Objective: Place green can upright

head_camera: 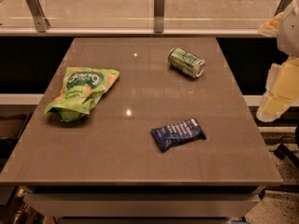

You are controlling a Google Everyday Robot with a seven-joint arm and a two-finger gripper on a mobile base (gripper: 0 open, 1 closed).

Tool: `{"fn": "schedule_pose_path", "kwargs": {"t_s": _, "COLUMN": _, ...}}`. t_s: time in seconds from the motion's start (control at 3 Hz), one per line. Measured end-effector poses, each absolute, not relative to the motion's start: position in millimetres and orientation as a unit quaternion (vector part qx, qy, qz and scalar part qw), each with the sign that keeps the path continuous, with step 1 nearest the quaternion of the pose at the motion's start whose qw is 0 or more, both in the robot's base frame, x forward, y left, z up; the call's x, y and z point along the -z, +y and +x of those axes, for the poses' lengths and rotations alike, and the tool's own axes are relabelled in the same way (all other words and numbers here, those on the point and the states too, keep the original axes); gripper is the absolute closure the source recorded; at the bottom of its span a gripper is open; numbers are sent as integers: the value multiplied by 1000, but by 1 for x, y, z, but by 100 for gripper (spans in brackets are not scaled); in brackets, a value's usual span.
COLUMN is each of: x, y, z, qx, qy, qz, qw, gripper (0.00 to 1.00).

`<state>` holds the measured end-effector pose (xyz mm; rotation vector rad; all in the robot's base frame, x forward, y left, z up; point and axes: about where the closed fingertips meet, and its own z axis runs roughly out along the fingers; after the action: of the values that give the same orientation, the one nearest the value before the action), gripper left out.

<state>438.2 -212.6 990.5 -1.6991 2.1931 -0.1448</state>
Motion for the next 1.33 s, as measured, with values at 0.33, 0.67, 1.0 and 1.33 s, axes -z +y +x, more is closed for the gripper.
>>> {"fn": "schedule_pose_path", "kwargs": {"t_s": 0.33, "x": -992, "y": -212, "z": 439, "qx": 51, "qy": 776, "qz": -601, "qw": 184, "gripper": 0}}
{"fn": "schedule_pose_path", "kwargs": {"t_s": 0.67, "x": -998, "y": -212, "z": 445, "qx": 37, "qy": 785, "qz": -585, "qw": 200, "gripper": 0}}
{"fn": "schedule_pose_path", "kwargs": {"t_s": 1.0, "x": -1006, "y": -210, "z": 456, "qx": 22, "qy": 795, "qz": -567, "qw": 216, "gripper": 0}}
{"fn": "schedule_pose_path", "kwargs": {"t_s": 1.33, "x": -1011, "y": -213, "z": 472, "qx": 3, "qy": 817, "qz": -535, "qw": 216, "gripper": 0}}
